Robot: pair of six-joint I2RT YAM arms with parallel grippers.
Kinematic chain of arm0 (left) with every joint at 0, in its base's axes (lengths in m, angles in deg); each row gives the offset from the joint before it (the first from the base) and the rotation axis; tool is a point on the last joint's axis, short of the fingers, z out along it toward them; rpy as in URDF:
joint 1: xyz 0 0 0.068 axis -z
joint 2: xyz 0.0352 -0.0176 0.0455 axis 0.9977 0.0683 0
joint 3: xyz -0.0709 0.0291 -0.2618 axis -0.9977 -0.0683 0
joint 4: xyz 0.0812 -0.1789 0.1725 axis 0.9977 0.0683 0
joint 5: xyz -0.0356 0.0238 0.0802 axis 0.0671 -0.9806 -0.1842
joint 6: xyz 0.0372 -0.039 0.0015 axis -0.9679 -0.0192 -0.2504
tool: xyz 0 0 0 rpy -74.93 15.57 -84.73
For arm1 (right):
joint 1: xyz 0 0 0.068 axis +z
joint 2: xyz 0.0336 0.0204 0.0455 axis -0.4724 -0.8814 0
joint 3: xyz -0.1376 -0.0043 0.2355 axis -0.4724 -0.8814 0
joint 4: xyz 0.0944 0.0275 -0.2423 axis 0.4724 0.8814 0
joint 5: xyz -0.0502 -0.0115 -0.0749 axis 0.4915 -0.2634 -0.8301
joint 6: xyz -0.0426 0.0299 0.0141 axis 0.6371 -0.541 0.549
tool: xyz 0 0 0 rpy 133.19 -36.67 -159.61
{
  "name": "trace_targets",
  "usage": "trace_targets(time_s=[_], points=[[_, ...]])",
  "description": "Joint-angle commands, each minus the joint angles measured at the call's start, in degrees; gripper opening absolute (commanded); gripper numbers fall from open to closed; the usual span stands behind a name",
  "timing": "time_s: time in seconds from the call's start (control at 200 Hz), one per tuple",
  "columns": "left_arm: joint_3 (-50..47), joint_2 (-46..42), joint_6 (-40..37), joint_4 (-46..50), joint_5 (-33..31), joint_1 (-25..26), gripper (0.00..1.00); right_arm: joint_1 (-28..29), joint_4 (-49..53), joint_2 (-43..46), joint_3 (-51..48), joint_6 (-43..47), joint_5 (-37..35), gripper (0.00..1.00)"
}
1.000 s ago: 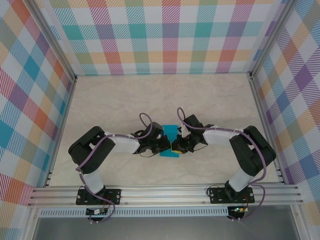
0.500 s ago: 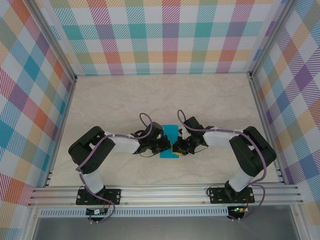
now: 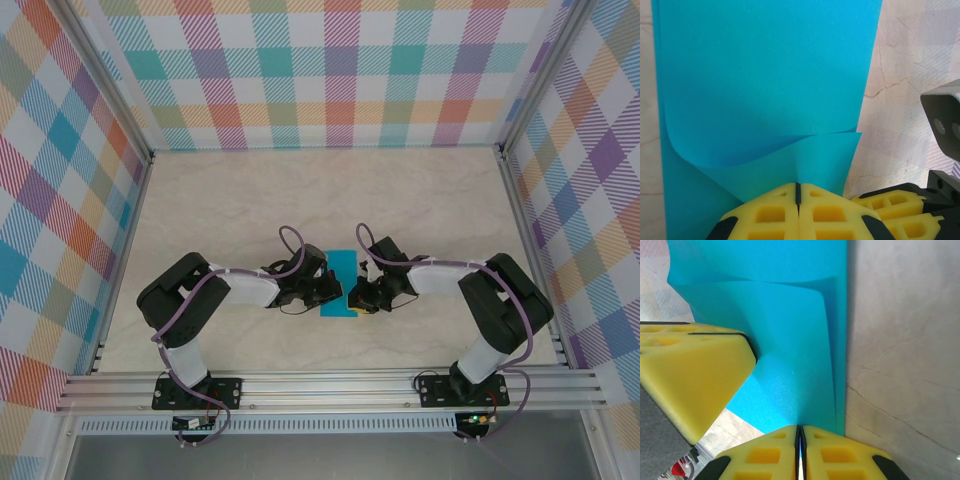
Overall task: Fold a paper plane with a square sheet of paper (pick it up from the middle)
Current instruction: Fold the triangle a second time at the center of the table.
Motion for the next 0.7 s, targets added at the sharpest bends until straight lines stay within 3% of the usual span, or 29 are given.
trace_targets(time_s=[0.0, 0.4, 0.695], points=[[-1.6, 0.2, -0.7, 2.8, 0.1, 0.6, 0.0, 0.3, 3.9, 1.7, -0.8, 0.5, -2.2, 0.12], [-1.3, 0.5, -0.5, 2.7, 0.2, 0.6, 0.0, 0.7, 0.6, 3.5, 0.2, -0.2, 3.9, 0.14], [-1.6, 0.4, -0.6, 3.0, -0.1, 0.6, 0.0, 0.9, 4.0, 1.5, -2.5, 1.9, -2.6, 0.12]])
